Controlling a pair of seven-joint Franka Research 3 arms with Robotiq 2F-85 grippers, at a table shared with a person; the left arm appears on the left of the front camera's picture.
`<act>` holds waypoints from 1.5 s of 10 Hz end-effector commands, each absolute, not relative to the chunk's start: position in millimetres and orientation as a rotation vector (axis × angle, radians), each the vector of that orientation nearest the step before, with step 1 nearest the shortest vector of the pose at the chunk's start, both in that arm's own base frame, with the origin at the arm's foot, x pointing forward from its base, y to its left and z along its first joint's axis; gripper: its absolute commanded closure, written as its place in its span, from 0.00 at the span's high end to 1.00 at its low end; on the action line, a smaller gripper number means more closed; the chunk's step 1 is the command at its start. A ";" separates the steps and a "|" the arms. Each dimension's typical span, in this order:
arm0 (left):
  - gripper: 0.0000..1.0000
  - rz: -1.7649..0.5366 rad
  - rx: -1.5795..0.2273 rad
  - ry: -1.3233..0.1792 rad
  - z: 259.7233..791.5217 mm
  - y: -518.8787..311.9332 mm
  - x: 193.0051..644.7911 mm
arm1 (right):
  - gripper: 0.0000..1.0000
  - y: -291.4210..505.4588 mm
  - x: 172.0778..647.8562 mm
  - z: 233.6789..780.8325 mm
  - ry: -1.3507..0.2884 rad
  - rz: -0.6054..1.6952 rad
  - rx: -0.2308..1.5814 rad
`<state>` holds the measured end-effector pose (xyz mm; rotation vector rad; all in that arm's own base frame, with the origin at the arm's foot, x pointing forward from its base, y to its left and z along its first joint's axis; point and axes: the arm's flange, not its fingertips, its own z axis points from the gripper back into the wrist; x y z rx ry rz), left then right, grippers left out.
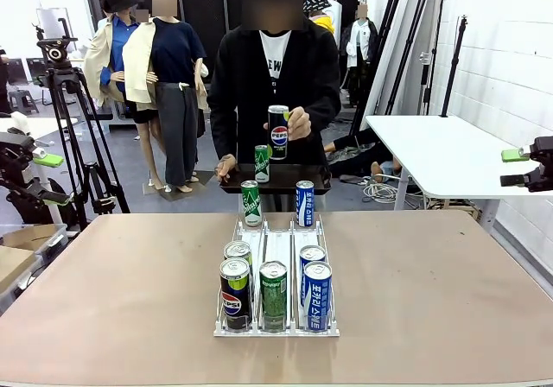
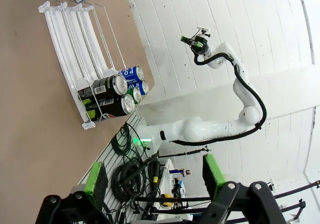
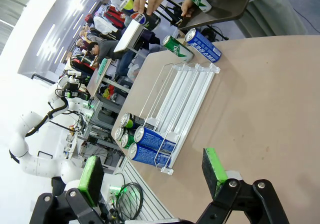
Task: Retrieve and hand over the desired beverage to the person.
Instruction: Pick up another can of the same type that the person held from the Automatic Can Dispenser.
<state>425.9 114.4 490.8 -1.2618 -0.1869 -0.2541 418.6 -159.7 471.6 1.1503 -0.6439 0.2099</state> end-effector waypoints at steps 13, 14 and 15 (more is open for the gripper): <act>1.00 -0.254 -1.258 -0.188 491.5 116.0 424.6 | 1.00 -158.2 418.2 471.6 -0.650 0.212 1.163; 1.00 -0.254 -1.258 -0.188 491.5 116.0 424.6 | 1.00 -158.2 418.2 471.6 -0.650 0.212 1.163; 1.00 -0.254 -1.258 -0.188 491.5 116.0 424.6 | 1.00 -158.2 418.2 471.6 -0.650 0.212 1.163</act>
